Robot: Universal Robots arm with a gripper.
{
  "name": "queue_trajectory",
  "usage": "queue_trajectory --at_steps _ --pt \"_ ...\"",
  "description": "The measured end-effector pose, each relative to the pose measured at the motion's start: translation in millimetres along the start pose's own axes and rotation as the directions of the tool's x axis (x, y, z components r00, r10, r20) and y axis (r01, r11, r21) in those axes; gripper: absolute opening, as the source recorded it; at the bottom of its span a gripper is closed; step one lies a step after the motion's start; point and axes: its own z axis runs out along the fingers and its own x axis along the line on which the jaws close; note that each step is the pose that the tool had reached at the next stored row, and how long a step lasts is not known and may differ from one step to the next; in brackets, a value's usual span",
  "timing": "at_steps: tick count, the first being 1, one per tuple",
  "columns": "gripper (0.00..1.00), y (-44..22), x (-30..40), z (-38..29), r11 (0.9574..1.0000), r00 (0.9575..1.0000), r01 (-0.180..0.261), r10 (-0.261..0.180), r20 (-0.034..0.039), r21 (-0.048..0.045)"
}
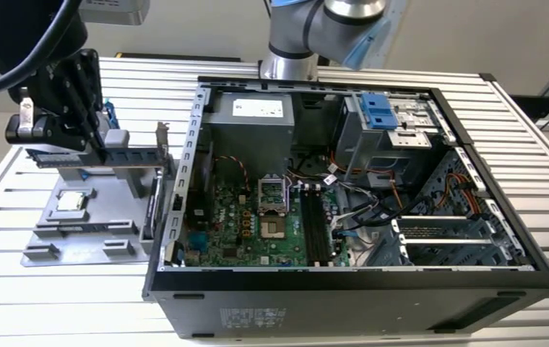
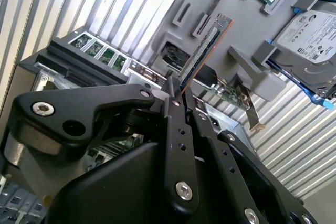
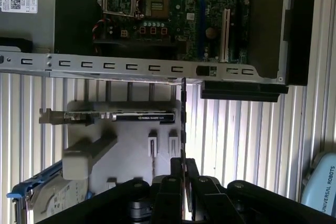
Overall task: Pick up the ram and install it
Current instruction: 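Pick up the ram and move it above insertion slot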
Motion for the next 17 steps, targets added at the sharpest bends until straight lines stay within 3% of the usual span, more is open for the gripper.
queue_trajectory --at_steps 17 --pt "0.00 13.8 -0.4 0.2 1.0000 1.0000 0.000 0.000 0.0000 0.0001"
